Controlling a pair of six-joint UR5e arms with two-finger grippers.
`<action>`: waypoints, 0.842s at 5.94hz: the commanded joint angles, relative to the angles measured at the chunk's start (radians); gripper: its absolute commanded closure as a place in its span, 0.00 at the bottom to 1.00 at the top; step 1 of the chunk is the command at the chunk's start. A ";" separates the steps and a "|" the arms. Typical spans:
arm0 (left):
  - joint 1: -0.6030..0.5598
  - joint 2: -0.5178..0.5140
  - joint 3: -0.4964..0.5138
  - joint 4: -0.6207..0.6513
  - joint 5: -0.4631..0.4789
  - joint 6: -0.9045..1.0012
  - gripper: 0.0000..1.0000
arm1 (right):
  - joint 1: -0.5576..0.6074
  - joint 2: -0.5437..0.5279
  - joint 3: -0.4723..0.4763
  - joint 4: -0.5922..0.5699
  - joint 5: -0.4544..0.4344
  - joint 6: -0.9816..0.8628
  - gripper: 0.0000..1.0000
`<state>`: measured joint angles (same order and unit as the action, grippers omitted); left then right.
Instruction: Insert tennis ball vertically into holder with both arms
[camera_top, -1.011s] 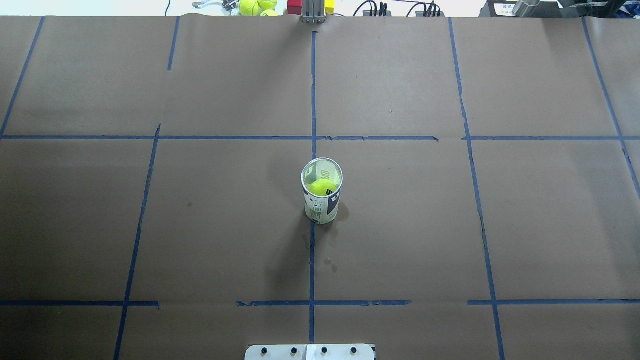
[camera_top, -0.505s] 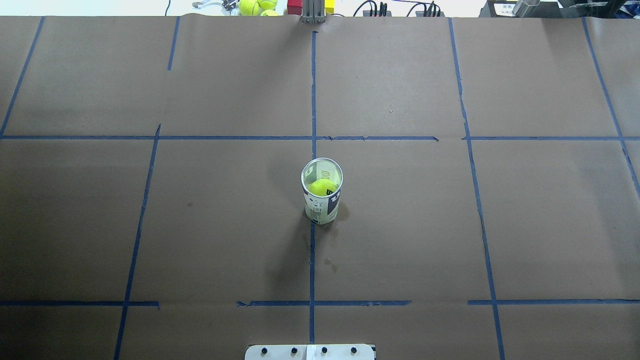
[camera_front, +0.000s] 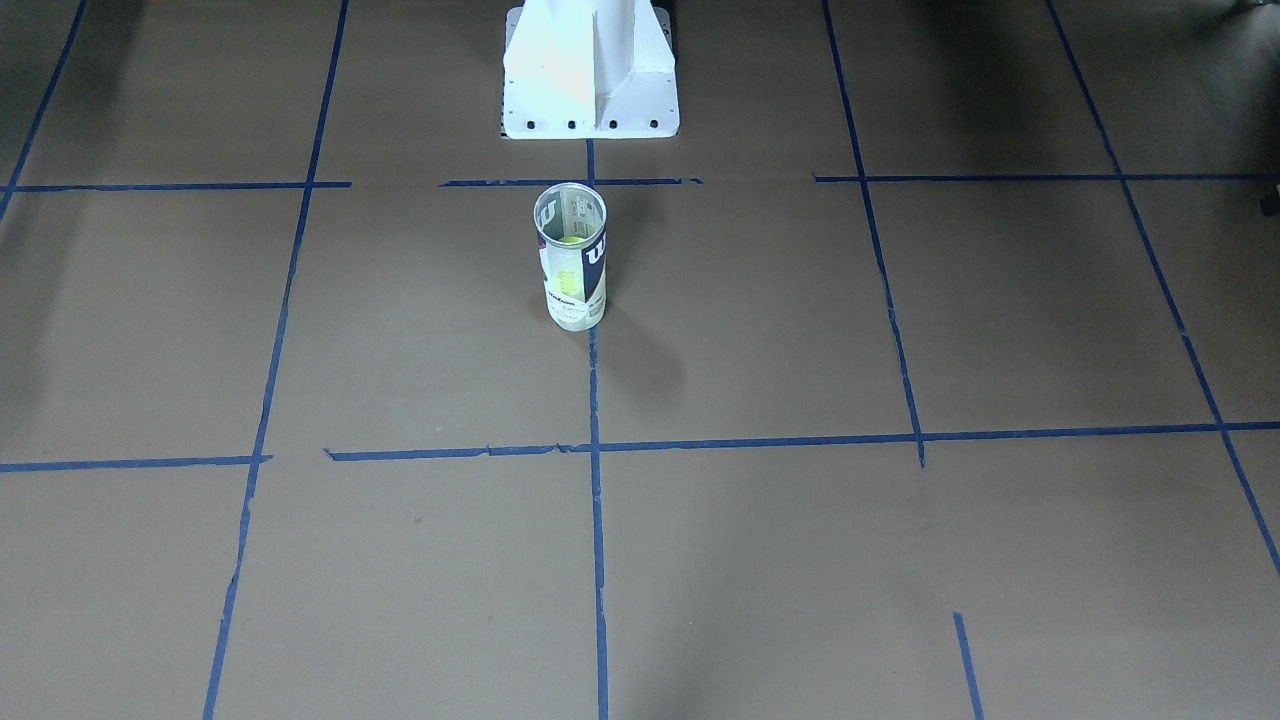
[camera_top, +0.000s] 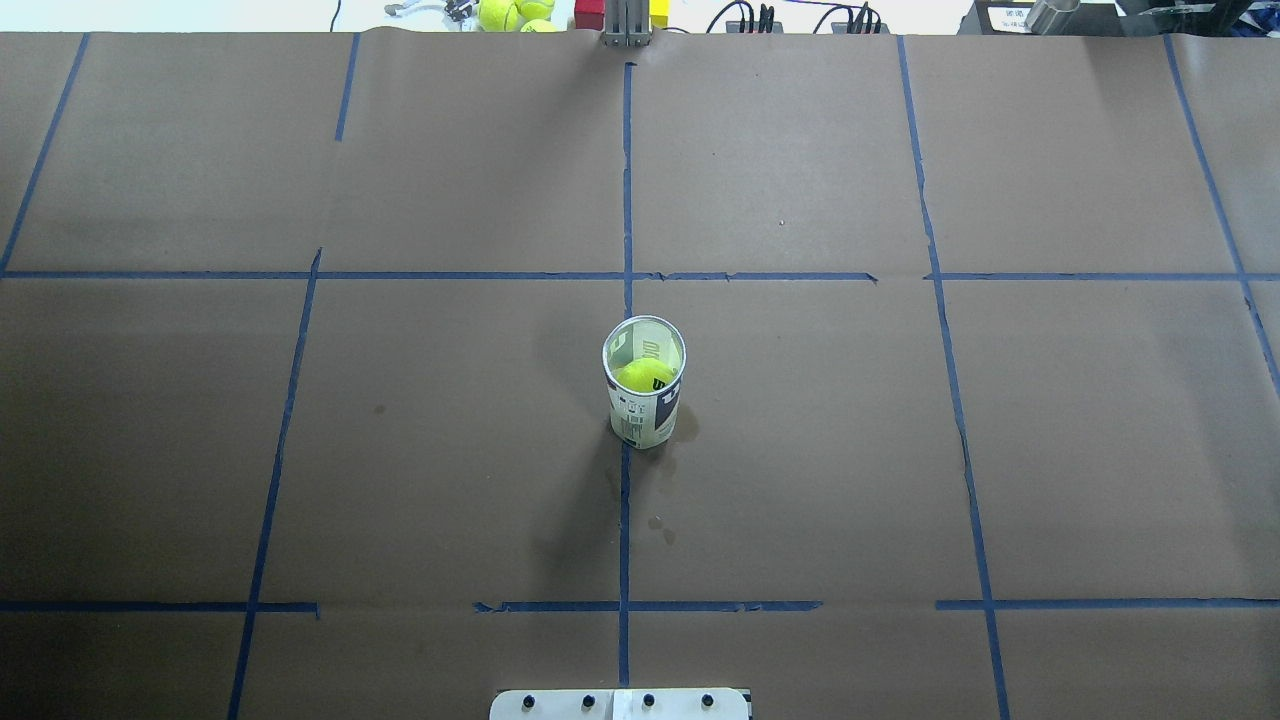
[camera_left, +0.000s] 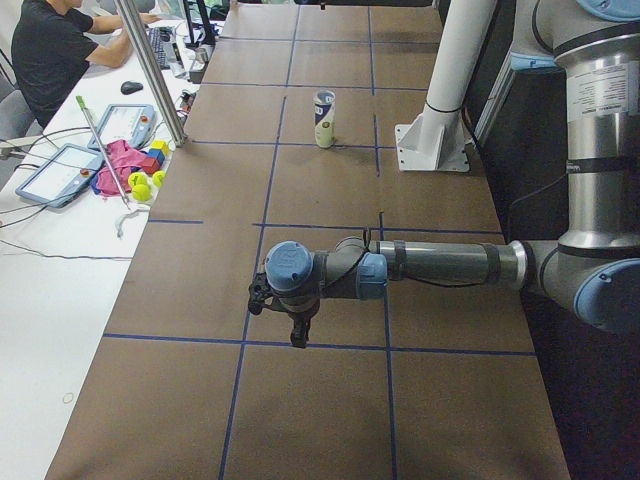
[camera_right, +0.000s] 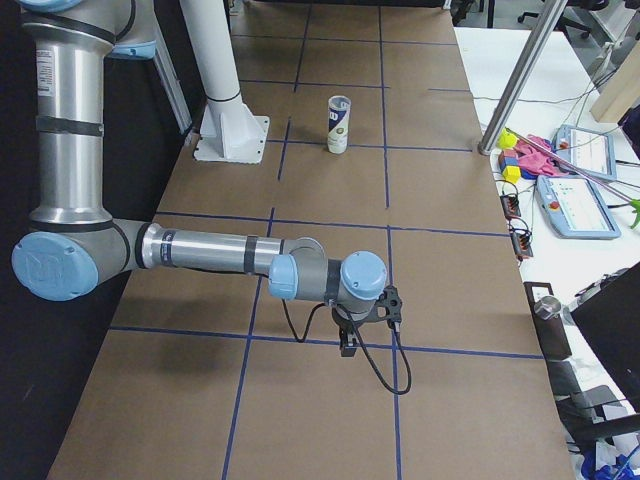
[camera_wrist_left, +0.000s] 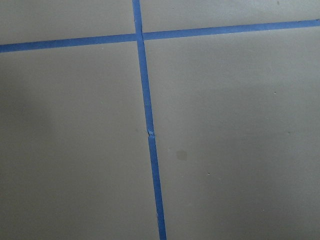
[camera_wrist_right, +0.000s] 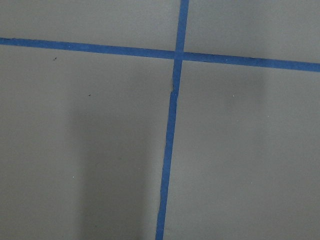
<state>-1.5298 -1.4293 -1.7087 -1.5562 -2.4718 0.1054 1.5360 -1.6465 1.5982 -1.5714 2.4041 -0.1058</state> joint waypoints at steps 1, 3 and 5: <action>0.000 -0.002 -0.002 0.001 0.001 0.000 0.00 | 0.000 -0.012 0.002 0.001 0.003 -0.003 0.00; 0.000 -0.026 0.000 0.010 0.002 -0.001 0.00 | 0.000 -0.010 0.012 0.016 0.000 -0.005 0.00; -0.001 -0.030 0.003 0.015 0.017 -0.001 0.00 | 0.000 -0.007 0.009 0.017 -0.006 0.003 0.00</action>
<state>-1.5297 -1.4568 -1.7067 -1.5427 -2.4641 0.1044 1.5355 -1.6551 1.6083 -1.5559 2.4006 -0.1060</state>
